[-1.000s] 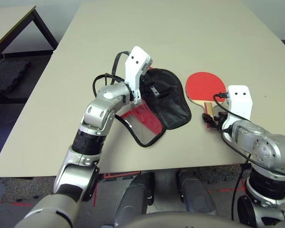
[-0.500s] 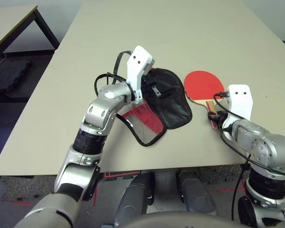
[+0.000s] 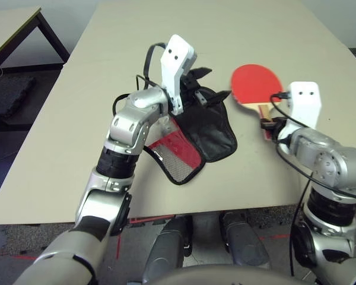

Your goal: Store the ping-pong paddle in its case and zip it.

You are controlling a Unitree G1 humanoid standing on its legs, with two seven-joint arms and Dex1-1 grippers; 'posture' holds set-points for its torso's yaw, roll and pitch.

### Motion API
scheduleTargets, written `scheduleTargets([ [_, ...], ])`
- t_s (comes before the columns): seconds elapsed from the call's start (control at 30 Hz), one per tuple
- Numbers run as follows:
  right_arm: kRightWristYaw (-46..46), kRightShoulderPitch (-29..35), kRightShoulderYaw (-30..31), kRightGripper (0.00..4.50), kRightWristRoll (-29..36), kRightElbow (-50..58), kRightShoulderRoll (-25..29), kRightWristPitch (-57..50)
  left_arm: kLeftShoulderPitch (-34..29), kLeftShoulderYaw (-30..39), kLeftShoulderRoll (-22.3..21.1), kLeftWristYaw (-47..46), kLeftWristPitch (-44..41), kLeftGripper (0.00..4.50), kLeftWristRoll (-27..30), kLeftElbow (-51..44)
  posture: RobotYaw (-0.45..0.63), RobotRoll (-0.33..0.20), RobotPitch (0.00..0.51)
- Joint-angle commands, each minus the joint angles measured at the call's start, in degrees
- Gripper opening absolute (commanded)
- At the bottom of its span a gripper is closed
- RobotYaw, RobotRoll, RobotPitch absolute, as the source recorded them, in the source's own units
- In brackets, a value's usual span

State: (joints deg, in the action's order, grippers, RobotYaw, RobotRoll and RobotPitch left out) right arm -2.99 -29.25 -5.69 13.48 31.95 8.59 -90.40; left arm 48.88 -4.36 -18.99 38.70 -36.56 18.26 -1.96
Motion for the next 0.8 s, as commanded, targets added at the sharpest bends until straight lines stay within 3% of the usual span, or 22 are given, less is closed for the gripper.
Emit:
scheduleTargets([
  [0.03, -0.38, -1.37, 1.88, 1.11, 0.24, 1.74, -1.15, -0.95, 0.98, 2.11, -0.96, -0.98, -2.63, 4.50, 1.32, -0.61, -0.11, 0.000, 0.144],
  [0.27, -0.42, -3.13, 5.93, 1.11, 0.11, 0.83, -4.83, -1.05, 0.37, 4.48, -2.73, -3.82, -4.32, 4.50, 1.54, -1.89, -0.07, 0.000, 0.142],
  [0.8, -2.46, -5.66, 8.42, 1.11, -0.09, -4.54, -4.25, -0.99, -1.54, 4.24, -3.02, -6.70, -4.00, 4.50, 1.44, -2.33, -0.06, 0.000, 0.147],
])
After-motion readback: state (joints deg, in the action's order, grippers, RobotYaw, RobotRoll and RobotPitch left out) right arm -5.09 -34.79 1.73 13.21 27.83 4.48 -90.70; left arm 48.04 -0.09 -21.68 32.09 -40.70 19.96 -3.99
